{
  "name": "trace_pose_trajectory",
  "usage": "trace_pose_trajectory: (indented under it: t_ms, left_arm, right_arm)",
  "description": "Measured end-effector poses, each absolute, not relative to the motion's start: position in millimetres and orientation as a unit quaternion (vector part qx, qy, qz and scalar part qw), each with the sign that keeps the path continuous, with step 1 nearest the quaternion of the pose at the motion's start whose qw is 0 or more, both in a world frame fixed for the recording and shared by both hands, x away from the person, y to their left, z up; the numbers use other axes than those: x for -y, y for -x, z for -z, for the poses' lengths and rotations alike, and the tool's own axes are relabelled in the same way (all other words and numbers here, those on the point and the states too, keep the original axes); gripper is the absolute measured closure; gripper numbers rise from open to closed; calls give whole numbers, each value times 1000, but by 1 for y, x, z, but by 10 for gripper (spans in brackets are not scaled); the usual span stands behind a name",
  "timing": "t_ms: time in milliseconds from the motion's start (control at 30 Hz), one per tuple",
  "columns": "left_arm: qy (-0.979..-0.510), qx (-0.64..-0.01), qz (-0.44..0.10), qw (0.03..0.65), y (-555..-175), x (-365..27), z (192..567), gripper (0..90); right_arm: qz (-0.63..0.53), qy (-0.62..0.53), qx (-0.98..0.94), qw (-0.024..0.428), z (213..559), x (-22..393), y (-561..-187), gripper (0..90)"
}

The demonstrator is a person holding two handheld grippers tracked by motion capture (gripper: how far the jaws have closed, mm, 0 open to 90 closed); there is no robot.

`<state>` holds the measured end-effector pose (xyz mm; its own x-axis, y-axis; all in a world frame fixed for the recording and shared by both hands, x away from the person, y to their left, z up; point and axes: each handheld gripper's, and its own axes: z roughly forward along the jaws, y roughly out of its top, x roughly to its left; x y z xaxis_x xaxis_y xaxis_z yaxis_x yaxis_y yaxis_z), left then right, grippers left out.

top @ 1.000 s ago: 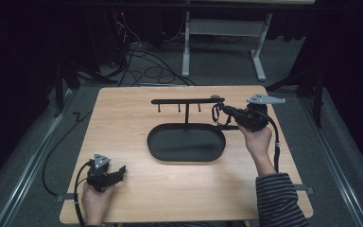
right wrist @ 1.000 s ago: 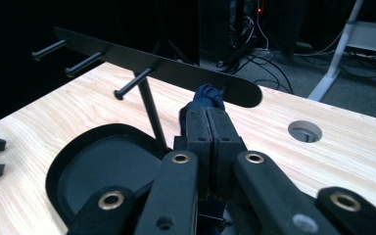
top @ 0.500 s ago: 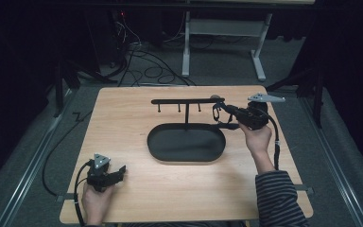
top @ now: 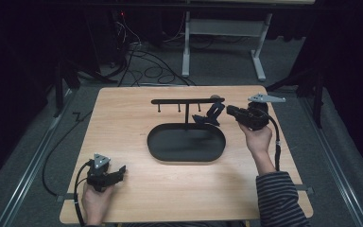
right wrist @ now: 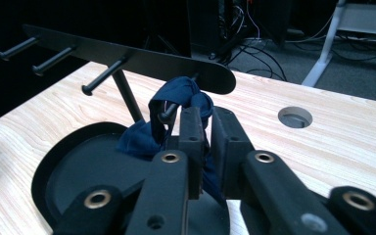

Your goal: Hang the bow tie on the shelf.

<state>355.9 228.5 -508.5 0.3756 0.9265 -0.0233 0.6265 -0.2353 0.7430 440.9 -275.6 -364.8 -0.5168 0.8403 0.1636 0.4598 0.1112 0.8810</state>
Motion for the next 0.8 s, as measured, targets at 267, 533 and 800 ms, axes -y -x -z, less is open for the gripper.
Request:
trace_pose_trajectory:
  t_ms: [267,533,800]
  left_arm:
    - [-755,-514,-218,343,-356,-228,508,276]
    - [-756,-514,-219,342,-356,-228,508,276]
    - [-755,-514,-219,342,-356,-228,508,276]
  right_arm:
    - [-494,-450,-715,206,359,285,-427,764]
    - [-501,-453,-707,212,357,299,-414,737]
    - [-503,-464,-697,214,359,311,-407,719]
